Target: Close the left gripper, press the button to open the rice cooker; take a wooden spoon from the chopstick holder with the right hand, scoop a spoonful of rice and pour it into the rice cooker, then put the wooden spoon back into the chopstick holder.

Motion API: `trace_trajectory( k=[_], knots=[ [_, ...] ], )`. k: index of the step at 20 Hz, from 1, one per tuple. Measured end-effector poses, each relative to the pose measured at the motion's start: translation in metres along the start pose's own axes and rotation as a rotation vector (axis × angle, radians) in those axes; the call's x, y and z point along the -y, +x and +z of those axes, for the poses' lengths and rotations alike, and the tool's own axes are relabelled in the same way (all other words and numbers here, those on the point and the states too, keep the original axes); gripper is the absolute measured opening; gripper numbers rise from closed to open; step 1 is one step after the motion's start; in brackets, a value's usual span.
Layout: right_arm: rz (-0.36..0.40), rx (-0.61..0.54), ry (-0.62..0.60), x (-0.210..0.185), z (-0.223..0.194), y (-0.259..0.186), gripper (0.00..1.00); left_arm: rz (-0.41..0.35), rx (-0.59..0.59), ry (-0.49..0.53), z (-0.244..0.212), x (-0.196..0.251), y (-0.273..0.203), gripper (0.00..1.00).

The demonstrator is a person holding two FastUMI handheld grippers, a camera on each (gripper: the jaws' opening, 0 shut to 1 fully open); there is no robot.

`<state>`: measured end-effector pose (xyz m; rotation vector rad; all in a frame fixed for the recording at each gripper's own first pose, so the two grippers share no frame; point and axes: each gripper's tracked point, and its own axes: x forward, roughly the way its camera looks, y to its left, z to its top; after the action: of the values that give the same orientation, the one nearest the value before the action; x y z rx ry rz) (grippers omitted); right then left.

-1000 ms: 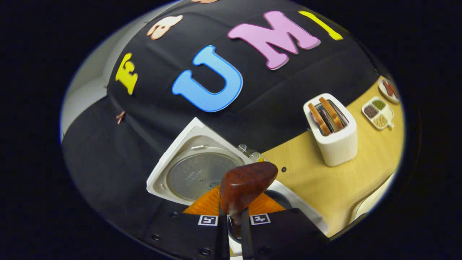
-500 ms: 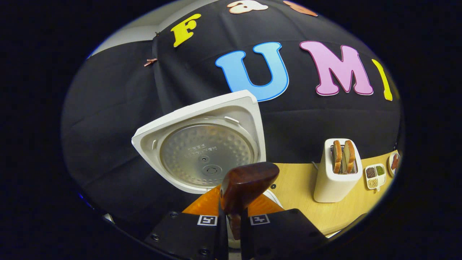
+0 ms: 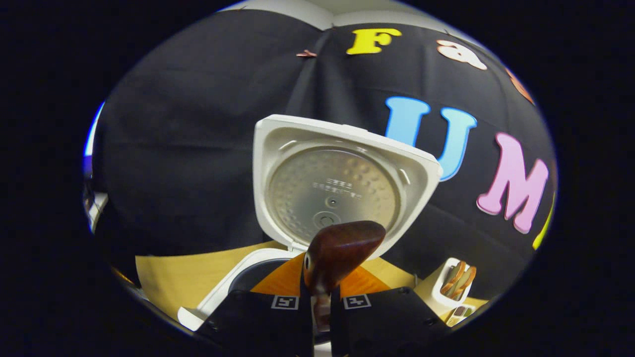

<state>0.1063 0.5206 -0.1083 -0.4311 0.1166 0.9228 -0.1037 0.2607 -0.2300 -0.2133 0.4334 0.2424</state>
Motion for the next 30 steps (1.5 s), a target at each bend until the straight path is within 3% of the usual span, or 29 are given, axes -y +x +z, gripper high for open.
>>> trace_trajectory(
  k=[2, 3, 7, 14, 21, 27, 30],
  knots=[
    [0.037, -0.005, -0.027, -0.017, -0.003, -0.002, 0.13, -0.003, 0.011, -0.004, 0.001, 0.003, -0.002, 0.96],
    [0.044, -0.007, -0.026, -0.019, -0.002, -0.001, 0.18, -0.003, 0.015, -0.006, 0.002, 0.005, -0.003, 0.96],
    [0.009, 0.006, 0.037, -0.004, 0.010, -0.010, 0.18, 0.008, 0.023, -0.005, 0.001, 0.006, -0.006, 0.96],
    [-0.077, 0.044, 0.308, 0.050, 0.035, -0.057, 0.17, -0.022, 0.043, 0.044, 0.005, 0.025, -0.015, 0.96],
    [-0.213, 0.120, 0.387, 0.114, 0.048, -0.155, 0.17, -0.112, 0.093, 0.099, 0.017, 0.075, -0.025, 0.96],
    [-0.382, 0.114, 0.433, 0.183, 0.014, -0.256, 0.18, -0.235, 0.084, 0.057, 0.020, 0.135, -0.040, 0.96],
    [-0.465, 0.106, 0.462, 0.220, -0.017, -0.303, 0.17, -0.241, 0.113, 0.080, 0.031, 0.160, -0.040, 0.96]
  ],
)
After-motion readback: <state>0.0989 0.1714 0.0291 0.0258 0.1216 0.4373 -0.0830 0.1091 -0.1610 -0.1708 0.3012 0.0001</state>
